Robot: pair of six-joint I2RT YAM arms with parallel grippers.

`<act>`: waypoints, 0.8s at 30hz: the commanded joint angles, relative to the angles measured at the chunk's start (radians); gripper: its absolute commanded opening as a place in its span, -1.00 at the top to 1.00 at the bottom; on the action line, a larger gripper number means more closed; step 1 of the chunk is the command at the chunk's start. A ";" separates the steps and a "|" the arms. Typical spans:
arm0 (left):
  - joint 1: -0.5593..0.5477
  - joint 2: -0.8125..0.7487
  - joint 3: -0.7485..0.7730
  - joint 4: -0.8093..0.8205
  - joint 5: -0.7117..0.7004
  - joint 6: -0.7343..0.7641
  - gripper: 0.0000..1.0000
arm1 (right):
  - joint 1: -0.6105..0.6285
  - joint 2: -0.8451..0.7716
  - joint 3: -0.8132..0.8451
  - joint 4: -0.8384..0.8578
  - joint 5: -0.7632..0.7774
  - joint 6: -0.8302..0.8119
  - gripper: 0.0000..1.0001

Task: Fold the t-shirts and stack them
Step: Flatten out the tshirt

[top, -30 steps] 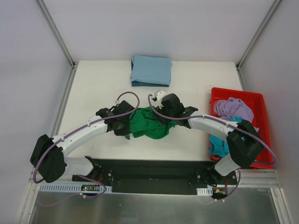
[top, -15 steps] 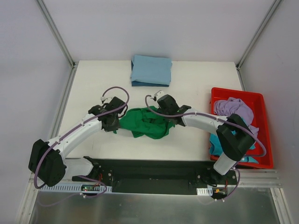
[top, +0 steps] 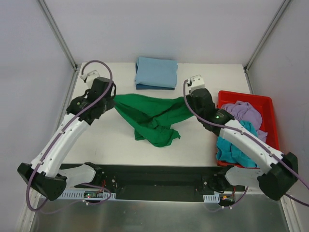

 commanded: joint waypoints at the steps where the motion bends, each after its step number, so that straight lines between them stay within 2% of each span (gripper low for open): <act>1: 0.003 -0.067 0.239 0.050 -0.039 0.102 1.00 | -0.011 -0.155 0.178 -0.104 -0.067 0.055 0.99; 4: 0.002 -0.080 0.387 0.074 0.086 0.169 1.00 | -0.013 -0.221 0.289 -0.097 -0.056 0.057 0.99; 7: 0.002 -0.132 0.435 0.194 0.209 0.274 1.00 | -0.012 -0.290 0.378 -0.077 -0.075 0.009 0.99; 15: 0.002 -0.232 0.652 0.228 0.403 0.407 1.00 | -0.012 -0.316 0.830 -0.374 -0.407 0.070 0.99; 21: 0.002 -0.261 0.760 0.246 0.591 0.435 1.00 | -0.012 -0.394 0.901 -0.399 -0.577 0.110 0.99; 24: 0.000 -0.243 0.791 0.246 0.670 0.432 1.00 | -0.012 -0.367 0.987 -0.434 -0.570 0.104 0.99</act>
